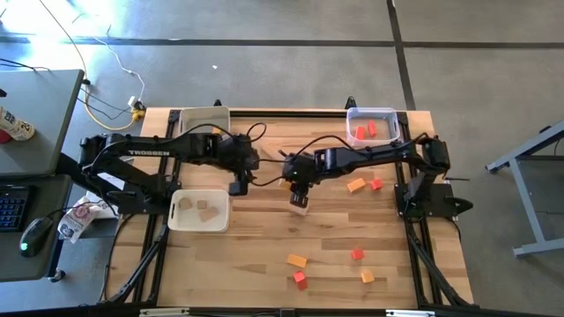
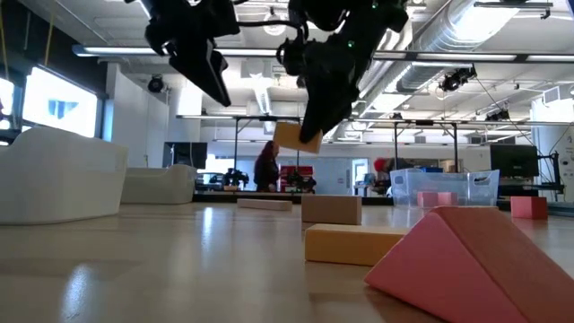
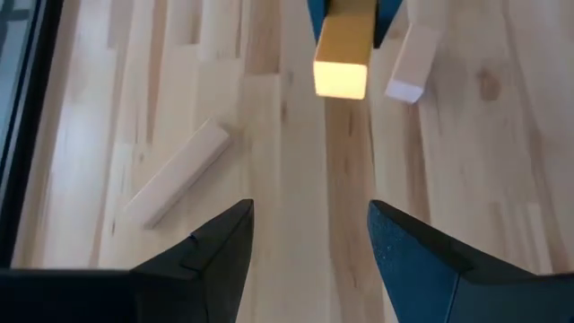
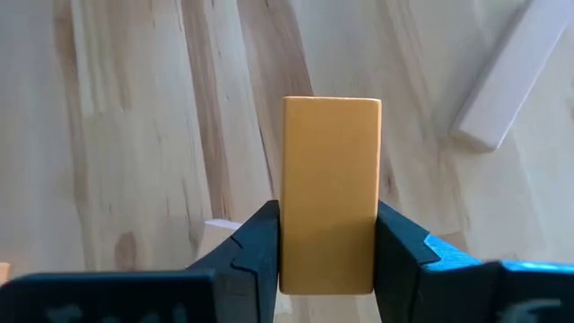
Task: Sort & place blocks by color
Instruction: Put the yellow block into the gray bin
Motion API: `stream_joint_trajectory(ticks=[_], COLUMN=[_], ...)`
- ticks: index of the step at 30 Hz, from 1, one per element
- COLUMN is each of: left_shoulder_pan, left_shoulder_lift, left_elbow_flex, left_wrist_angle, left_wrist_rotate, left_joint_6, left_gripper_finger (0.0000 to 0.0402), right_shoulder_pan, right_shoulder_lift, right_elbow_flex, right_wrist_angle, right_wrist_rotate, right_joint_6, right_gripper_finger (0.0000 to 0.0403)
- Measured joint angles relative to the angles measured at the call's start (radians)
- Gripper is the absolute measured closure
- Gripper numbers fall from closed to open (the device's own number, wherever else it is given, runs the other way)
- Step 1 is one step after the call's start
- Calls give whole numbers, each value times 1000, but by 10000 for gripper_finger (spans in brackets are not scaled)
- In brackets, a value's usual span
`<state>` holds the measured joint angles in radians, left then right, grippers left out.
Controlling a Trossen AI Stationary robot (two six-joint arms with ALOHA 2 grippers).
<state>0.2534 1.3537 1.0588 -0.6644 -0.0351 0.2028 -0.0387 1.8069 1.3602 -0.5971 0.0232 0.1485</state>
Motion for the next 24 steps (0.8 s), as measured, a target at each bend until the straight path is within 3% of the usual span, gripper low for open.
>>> stream_joint_trajectory(ticks=[24], left_shoulder_pan=[-66], left_shoulder_lift=[0], left_elbow_flex=[0], left_wrist_angle=[195], left_wrist_rotate=[10], left_joint_6=[-8], left_gripper_finger=[197], right_shoulder_pan=[0], right_shoulder_lift=[-76], right_elbow_flex=[0], right_wrist_angle=[186], right_wrist_rotate=[-19], right_joint_6=[-157], right_gripper_finger=[296])
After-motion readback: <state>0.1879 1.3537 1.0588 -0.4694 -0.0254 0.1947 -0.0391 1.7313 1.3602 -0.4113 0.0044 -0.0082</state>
